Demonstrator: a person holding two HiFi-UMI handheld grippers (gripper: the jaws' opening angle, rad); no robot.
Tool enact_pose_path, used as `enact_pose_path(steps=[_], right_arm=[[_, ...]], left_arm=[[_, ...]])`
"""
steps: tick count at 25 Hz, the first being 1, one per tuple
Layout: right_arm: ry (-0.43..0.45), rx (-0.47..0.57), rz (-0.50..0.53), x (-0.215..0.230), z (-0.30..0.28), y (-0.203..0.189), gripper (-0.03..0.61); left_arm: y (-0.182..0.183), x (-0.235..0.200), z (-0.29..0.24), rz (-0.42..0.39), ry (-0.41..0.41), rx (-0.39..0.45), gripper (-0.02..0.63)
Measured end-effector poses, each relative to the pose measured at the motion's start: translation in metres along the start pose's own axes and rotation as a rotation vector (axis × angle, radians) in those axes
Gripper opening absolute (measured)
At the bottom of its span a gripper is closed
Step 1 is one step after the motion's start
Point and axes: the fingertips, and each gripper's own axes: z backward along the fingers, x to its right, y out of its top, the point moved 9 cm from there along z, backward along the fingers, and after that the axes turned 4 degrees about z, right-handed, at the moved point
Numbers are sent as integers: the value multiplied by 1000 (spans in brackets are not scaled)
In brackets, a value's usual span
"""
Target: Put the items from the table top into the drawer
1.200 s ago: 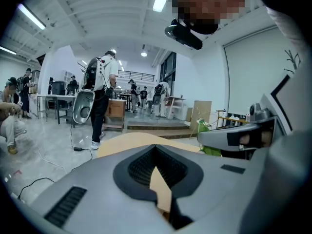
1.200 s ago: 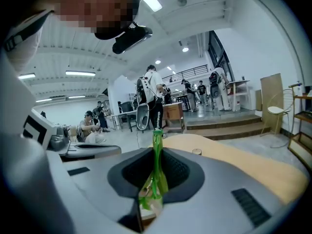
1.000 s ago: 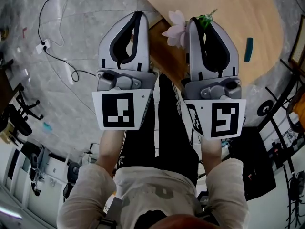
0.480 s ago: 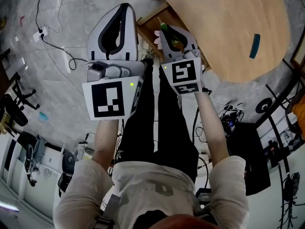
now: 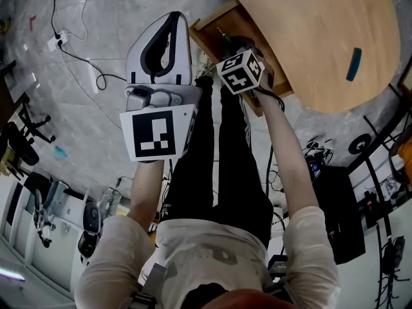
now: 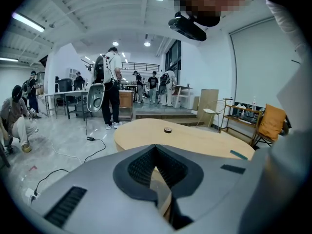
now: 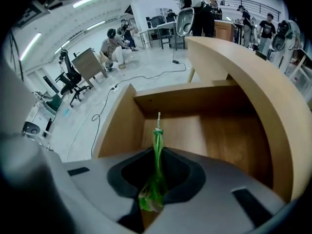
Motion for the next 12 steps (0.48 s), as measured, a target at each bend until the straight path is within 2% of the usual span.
enact_pose_path(steps=[3,7,12], right_arm=[[-23,-12,-27,3,-8,4,68],[-18,-5,-71,5,-12,4,209],[-18,-5,-42,2,-10,8,212]], left_arm=[[2,-6,-2,2,0,18,8],[0,-9,1,12,11,7,8],[1,-12,2,14,10,21,8]])
